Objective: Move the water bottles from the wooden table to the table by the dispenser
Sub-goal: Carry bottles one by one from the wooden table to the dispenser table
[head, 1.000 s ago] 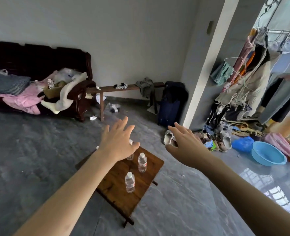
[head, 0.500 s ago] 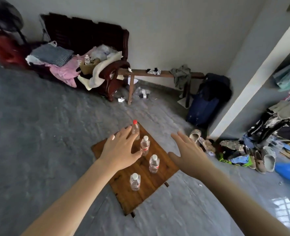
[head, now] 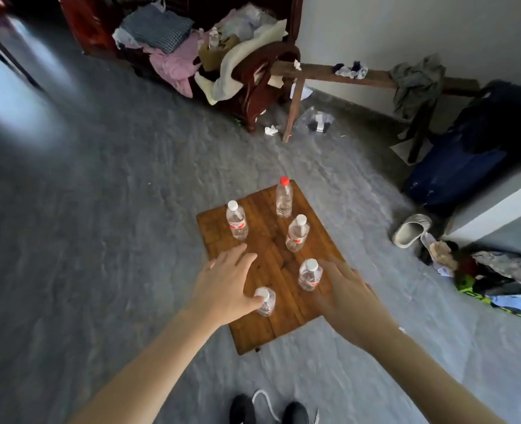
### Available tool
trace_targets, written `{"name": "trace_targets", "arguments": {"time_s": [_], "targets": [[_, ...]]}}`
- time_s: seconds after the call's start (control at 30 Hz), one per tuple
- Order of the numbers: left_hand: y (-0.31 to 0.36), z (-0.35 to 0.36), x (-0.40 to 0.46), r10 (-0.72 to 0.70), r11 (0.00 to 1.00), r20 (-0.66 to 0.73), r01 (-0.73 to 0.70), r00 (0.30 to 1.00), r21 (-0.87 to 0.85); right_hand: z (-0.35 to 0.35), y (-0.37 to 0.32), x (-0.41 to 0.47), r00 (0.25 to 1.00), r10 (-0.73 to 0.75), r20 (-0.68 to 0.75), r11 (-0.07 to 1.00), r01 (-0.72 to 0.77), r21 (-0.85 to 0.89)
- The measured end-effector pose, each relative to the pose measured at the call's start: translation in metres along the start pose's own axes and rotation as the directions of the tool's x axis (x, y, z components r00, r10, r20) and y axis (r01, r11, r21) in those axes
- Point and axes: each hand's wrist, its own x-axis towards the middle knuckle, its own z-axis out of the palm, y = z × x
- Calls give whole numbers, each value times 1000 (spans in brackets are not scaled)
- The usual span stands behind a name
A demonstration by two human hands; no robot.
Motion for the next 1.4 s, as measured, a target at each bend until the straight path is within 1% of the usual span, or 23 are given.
{"name": "trace_targets", "arguments": {"time_s": [0.1, 0.23, 0.37, 0.57, 0.63, 0.73, 0.8, 0.87, 0.97, 1.03, 1.07, 1.13, 1.2, 1.3, 1.37, 1.4], "targets": [[-9, 35, 17, -3, 999, 35, 5, 999, -41, 34, 13, 15, 999, 20, 44, 1000, -20, -8], [-19, 88, 41, -1, 997, 88, 7, 996, -71, 85, 32, 36, 996, 19, 88, 1000, -20, 16], [-30, 146, 63, 2, 994, 131, 12, 991, -108, 141, 49, 59, 992, 46, 118, 998, -51, 41], [-48, 228, 89, -52, 955, 131, 87, 990, -282, 228, 72, 87, 980, 89, 180, 991, -105, 82], [-52, 253, 93, -100, 907, 125, 142, 987, -397, 256, 79, 96, 976, 109, 189, 984, -132, 117], [-48, 285, 96, -170, 787, 63, 174, 983, -593, 290, 85, 107, 963, 158, 218, 965, -197, 172], [-41, 302, 99, -207, 689, -6, 142, 978, -710, 308, 87, 115, 958, 177, 224, 953, -224, 203], [-32, 313, 102, -251, 616, -64, 108, 966, -781, 323, 88, 122, 961, 184, 206, 944, -231, 235], [-20, 322, 108, -362, 515, -165, 50, 917, -856, 337, 89, 130, 963, 198, 183, 933, -242, 265], [-16, 322, 112, -423, 466, -220, 2, 879, -885, 341, 88, 132, 965, 197, 172, 916, -244, 317], [-16, 321, 114, -429, 457, -245, -25, 869, -889, 342, 87, 132, 964, 205, 170, 897, -255, 362], [-21, 314, 115, -402, 466, -284, -73, 871, -882, 340, 83, 134, 949, 251, 191, 831, -312, 461], [-29, 303, 112, -345, 475, -303, -113, 888, -873, 333, 80, 134, 917, 317, 242, 714, -399, 576], [-38, 275, 102, -217, 485, -328, -190, 919, -853, 312, 75, 135, 861, 381, 336, 463, -493, 737], [-39, 249, 94, -140, 490, -334, -228, 932, -841, 292, 71, 132, 808, 400, 432, 273, -555, 786], [-39, 236, 90, -104, 480, -330, -243, 938, -843, 281, 69, 128, 784, 385, 488, 169, -579, 797]]}}
